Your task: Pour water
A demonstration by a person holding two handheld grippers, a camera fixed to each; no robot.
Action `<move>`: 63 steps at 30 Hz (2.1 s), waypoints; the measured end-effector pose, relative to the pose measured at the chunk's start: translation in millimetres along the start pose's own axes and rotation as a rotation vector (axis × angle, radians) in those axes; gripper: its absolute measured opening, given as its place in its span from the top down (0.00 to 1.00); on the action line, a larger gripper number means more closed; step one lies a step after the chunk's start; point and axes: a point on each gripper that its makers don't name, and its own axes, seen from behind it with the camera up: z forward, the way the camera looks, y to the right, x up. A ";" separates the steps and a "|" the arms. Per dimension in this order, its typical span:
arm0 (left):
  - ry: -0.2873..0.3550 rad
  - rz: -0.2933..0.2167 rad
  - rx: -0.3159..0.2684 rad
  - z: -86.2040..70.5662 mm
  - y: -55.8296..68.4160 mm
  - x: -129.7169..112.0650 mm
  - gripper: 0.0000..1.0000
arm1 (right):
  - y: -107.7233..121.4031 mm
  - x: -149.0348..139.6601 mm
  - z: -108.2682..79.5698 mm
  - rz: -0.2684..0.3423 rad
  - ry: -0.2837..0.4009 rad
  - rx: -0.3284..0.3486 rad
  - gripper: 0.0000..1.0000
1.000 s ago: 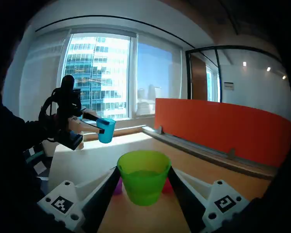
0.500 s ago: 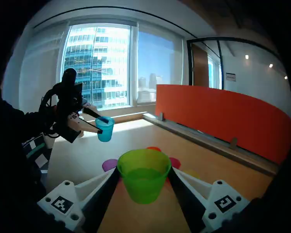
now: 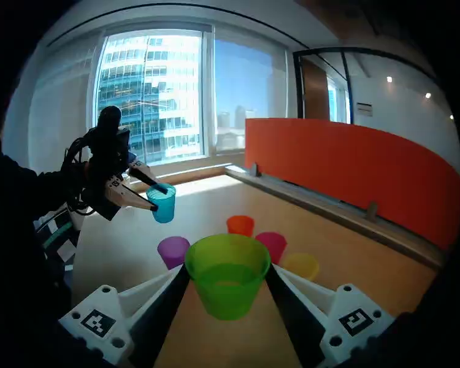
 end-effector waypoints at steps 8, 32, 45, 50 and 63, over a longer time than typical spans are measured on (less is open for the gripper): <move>-0.058 0.009 -0.007 14.0 2.5 -24.7 0.14 | 4.2 -14.8 3.2 0.008 -0.030 -0.006 0.09; -0.142 -0.048 -0.063 45.8 16.8 -75.7 0.14 | 8.0 -42.5 8.6 0.026 -0.081 -0.015 0.09; -0.135 -0.074 -0.075 44.5 19.9 -85.6 0.14 | 9.0 -52.3 13.8 0.034 -0.098 -0.022 0.09; -0.141 -0.090 -0.080 41.1 19.8 -91.0 0.14 | 8.3 -54.1 14.8 0.032 -0.102 -0.024 0.09; -0.178 -0.068 -0.067 33.9 19.7 -105.2 0.06 | 7.6 -64.5 18.9 0.034 -0.106 -0.032 0.09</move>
